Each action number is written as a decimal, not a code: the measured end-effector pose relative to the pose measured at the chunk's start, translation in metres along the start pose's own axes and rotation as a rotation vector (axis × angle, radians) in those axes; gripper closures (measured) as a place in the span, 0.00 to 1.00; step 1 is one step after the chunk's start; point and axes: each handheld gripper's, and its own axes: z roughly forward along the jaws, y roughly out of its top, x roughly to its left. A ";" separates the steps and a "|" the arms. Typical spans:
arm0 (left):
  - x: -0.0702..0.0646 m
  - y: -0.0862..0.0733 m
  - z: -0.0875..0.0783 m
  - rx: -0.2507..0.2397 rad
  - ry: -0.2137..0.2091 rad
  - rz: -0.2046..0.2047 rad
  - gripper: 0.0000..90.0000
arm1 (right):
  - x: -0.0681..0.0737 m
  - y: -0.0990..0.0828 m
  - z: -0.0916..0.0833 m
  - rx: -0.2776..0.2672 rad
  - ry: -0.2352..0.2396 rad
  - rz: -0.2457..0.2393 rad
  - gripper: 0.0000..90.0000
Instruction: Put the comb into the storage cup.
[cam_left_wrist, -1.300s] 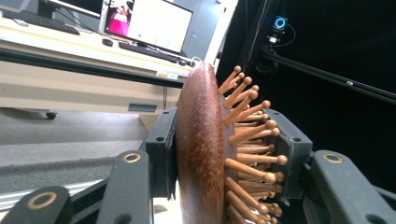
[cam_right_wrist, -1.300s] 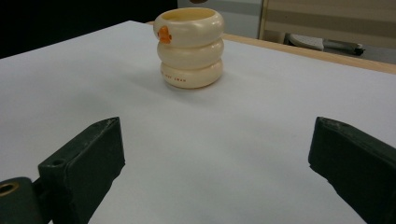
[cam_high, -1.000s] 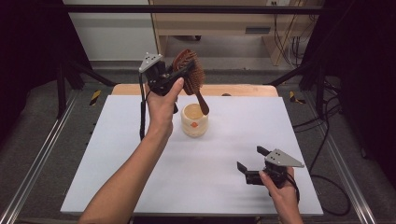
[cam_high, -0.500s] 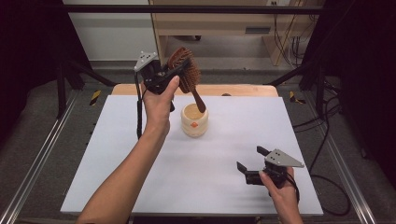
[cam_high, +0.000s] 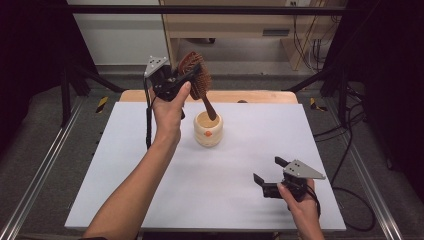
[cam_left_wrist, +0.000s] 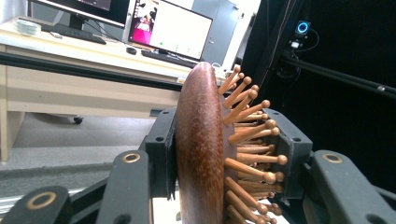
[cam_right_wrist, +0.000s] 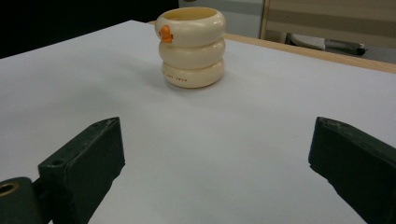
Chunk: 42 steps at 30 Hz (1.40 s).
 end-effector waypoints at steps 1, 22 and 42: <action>0.001 -0.001 0.001 0.002 0.001 0.001 0.57 | 0.000 0.000 0.000 0.000 0.000 0.000 0.04; 0.004 -0.020 0.012 0.038 0.021 0.036 0.57 | 0.000 0.000 0.000 0.000 0.004 -0.001 0.04; 0.006 -0.031 0.015 0.062 0.031 0.059 0.57 | 0.000 0.000 0.001 0.002 0.006 -0.001 0.04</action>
